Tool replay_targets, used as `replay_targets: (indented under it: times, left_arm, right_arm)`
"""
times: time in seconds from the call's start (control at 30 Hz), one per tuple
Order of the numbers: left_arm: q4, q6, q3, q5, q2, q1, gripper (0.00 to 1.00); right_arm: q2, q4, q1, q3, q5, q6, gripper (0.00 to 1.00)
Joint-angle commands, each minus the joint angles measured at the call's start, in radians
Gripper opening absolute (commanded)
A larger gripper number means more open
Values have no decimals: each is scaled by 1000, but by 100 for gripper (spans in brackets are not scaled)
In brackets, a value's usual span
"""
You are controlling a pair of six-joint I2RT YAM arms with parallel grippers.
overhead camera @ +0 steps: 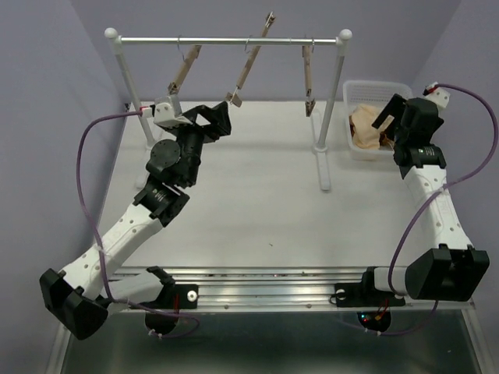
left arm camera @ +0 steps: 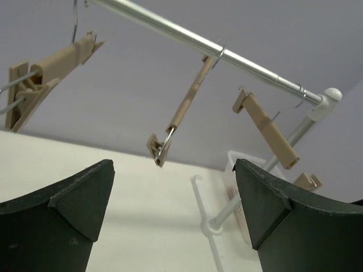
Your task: Remove the underwear clipped to the hanger
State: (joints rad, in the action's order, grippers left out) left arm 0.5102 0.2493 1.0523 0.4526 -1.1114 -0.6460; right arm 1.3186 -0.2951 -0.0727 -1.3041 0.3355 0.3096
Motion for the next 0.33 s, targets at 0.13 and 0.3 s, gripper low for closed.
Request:
replay_targets:
  times: [0.13,0.3]
  left_arm:
    - [-433,329,-184,21,283,-3,99]
    - [-509,384,-258,50,375,-3,99]
  right_arm:
    - [-215,-190,-6,199,46,186,100]
    - [-329,-164,-6,299,43,163,100]
